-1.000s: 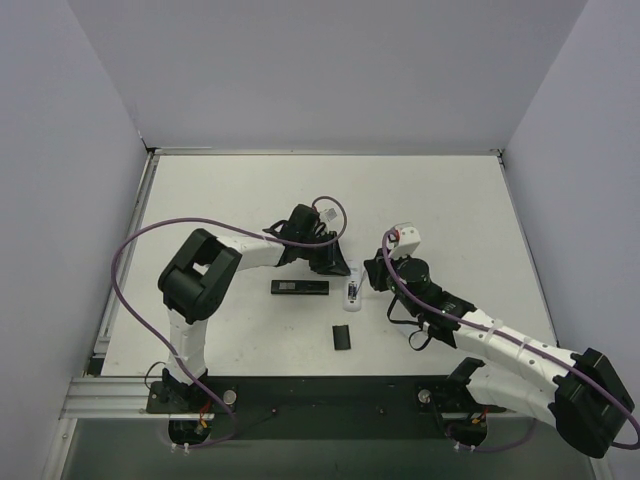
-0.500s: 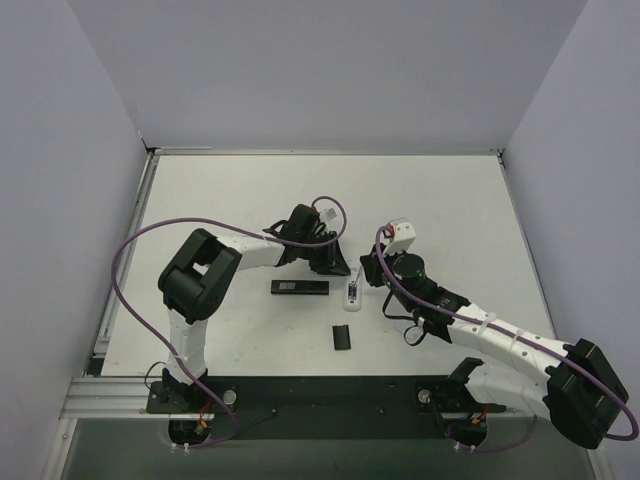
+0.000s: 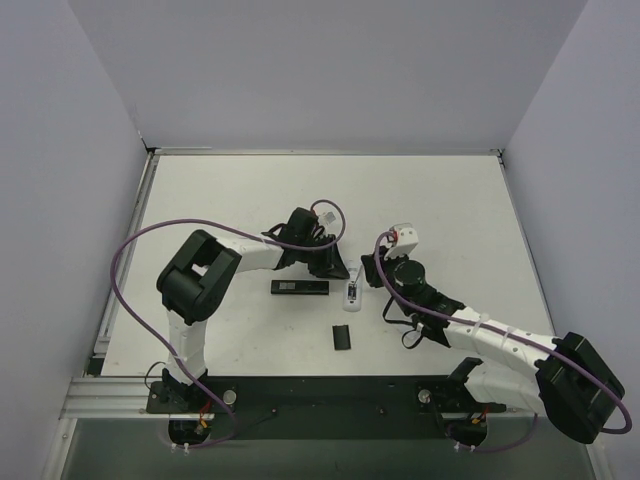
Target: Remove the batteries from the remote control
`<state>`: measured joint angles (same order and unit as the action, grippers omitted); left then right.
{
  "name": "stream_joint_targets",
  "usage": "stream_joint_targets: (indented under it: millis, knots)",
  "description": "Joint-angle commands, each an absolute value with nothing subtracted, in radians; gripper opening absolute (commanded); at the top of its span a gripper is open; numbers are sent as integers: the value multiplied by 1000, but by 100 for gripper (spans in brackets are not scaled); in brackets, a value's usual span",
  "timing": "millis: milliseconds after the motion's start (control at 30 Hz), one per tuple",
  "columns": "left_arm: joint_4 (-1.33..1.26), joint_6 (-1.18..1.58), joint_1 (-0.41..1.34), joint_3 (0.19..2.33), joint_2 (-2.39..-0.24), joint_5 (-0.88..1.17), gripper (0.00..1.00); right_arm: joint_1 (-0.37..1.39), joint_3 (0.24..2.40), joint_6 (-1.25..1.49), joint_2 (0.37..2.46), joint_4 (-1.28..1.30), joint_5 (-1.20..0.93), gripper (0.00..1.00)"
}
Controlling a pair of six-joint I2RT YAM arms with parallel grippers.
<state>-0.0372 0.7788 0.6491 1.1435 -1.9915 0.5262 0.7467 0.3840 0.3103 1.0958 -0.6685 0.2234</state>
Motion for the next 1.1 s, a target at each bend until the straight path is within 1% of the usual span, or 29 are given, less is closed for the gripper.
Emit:
stream_joint_targets:
  millis: [0, 233, 333, 533, 667, 1067]
  knots:
    - [-55, 779, 670, 1123, -1945, 563, 32, 744, 330, 357, 1100, -681, 259, 0]
    - [-77, 787, 675, 1108, -1959, 571, 31, 730, 226, 509, 1094, -759, 310, 0]
    - [-77, 787, 680, 1111, -1968, 572, 29, 712, 216, 549, 1104, -787, 293, 0]
    - [-64, 782, 683, 1120, -1971, 572, 29, 672, 178, 626, 1095, -834, 253, 0]
    - [-57, 781, 686, 1121, -1976, 572, 29, 615, 138, 689, 1094, -897, 210, 0]
    - [-66, 796, 695, 1104, -1973, 555, 29, 575, 107, 719, 1134, -971, 141, 0]
